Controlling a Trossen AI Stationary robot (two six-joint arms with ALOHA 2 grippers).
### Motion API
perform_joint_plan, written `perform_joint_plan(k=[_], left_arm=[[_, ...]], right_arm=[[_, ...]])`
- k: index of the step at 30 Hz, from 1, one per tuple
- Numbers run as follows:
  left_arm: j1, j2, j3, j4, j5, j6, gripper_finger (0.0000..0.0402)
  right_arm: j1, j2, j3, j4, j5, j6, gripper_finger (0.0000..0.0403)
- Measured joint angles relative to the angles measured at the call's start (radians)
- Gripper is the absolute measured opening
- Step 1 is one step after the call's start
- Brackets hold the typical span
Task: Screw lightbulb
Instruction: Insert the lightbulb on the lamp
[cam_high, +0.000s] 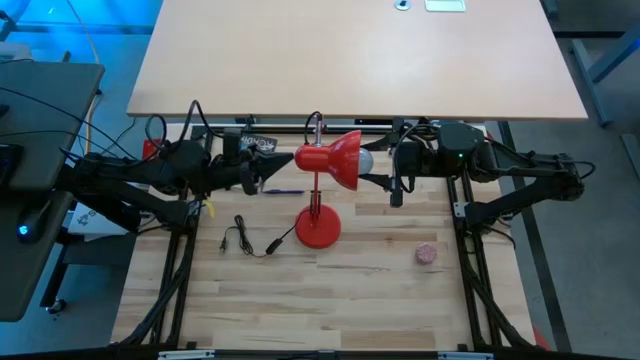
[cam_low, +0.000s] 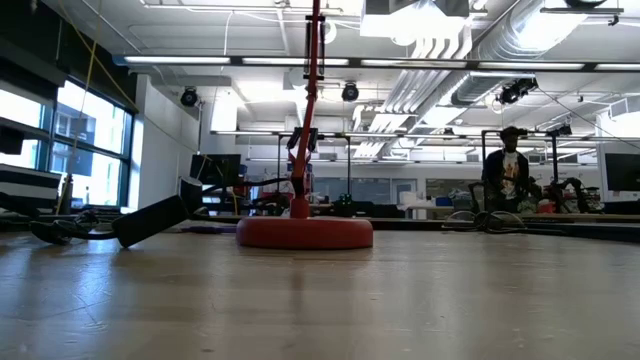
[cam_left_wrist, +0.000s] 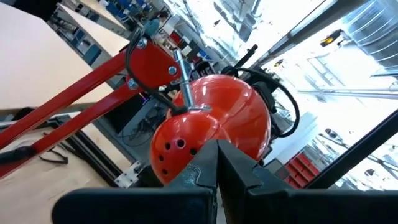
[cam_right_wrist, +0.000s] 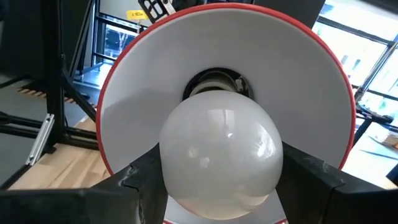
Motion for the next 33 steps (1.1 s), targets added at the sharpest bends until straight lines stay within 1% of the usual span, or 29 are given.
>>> perform_joint_plan(k=[5, 10, 12, 14, 20, 26, 30, 33], left_arm=[[0.000, 0.000, 0.000, 0.002, 0.000, 0.001, 0.0000], [0.000, 0.007, 0.000, -0.003, -0.003, -0.003, 0.0000], [0.000, 0.011, 0.002, -0.017, -0.003, -0.031, 0.0000], [0.000, 0.011, 0.003, -0.030, 0.013, -0.049, 0.0000], [0.000, 0.005, 0.003, -0.053, 0.045, -0.039, 0.0000], [0.000, -0.029, -0.002, -0.159, 0.108, 0.015, 0.0000], [0.010, -0.053, 0.027, -0.296, 0.112, -0.011, 0.0000], [0.026, -0.053, 0.048, -0.316, 0.110, 0.015, 0.0000]], right_arm=[[0.000, 0.005, 0.000, 0.005, 0.000, 0.015, 0.0228], [0.000, 0.020, 0.002, 0.014, 0.000, -0.064, 0.0228], [0.000, 0.021, 0.002, 0.013, 0.001, -0.086, 0.0228], [0.000, 0.021, 0.002, 0.013, -0.001, -0.099, 0.0228], [0.000, 0.021, 0.002, 0.017, -0.001, -0.118, 0.0228], [0.000, 0.022, 0.002, 0.019, 0.000, -0.119, 0.0228], [0.000, 0.023, 0.002, 0.020, 0.000, -0.121, 0.0228], [0.000, 0.023, 0.002, 0.020, 0.000, -0.137, 0.0228]])
